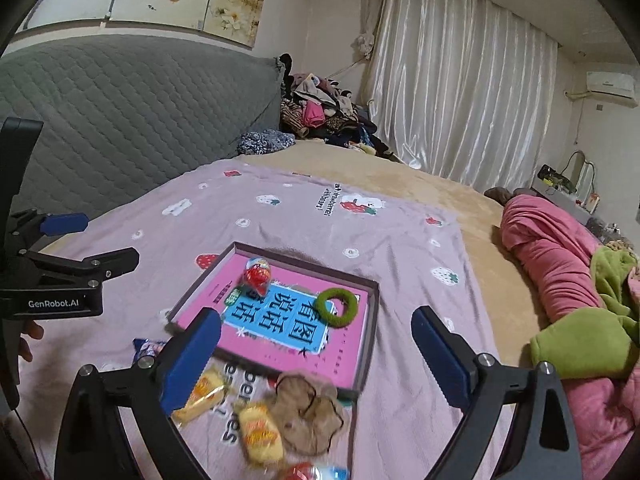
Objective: Organize objects
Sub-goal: 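Withdraw both tools from the tray back toward the remaining snacks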
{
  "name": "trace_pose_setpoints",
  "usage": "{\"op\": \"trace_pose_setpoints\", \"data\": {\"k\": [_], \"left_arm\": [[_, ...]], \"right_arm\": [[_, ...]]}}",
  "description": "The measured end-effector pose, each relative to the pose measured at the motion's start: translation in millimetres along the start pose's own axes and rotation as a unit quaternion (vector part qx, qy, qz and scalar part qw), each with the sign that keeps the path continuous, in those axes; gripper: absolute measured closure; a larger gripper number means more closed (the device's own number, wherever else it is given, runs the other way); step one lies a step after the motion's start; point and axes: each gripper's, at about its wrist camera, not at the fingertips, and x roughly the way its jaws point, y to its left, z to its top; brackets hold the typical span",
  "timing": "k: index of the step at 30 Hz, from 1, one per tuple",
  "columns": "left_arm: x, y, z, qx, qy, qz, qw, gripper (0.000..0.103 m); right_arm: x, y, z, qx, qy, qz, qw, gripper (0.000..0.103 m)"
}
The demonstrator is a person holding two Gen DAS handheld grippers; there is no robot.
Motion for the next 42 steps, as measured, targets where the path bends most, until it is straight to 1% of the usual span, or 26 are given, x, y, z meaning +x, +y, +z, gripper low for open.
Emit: {"op": "trace_pose_setpoints", "data": {"k": [7, 10, 15, 19, 31, 35, 42], "left_arm": [[-31, 0, -21, 0.005, 0.001, -0.003, 1.0, 0.008], [-34, -3, -31, 0.01, 0.002, -0.001, 0.9999, 0.008], [-35, -4, -49, 0.007, 0.007, -0.008, 0.9999, 0.008], [-28, -7, -64, 0.012, 0.009, 0.004, 0.9999, 0.008], [18, -3, -102, 0.01, 0.057, 0.006, 0.9983, 0.008], [32, -4, -110, 0.005, 0.076, 0.001, 0.9971, 0.008], [46, -12, -114, 0.006, 0.089, -0.005, 0.996, 0.008]], "right_arm": [[-35, 2, -9, 0.005, 0.003, -0.01, 1.0, 0.006], [-45, 0, -16, 0.009, 0.004, -0.014, 1.0, 0.006], [-49, 0, -29, 0.016, 0.011, -0.015, 1.0, 0.006], [-43, 1, -37, 0.016, 0.02, -0.022, 0.999, 0.006], [-6, 8, -68, 0.015, 0.064, -0.017, 0.998, 0.006], [4, 11, -75, 0.01, 0.075, -0.017, 0.997, 0.006], [26, 8, -84, 0.017, 0.097, -0.022, 0.995, 0.006]]}}
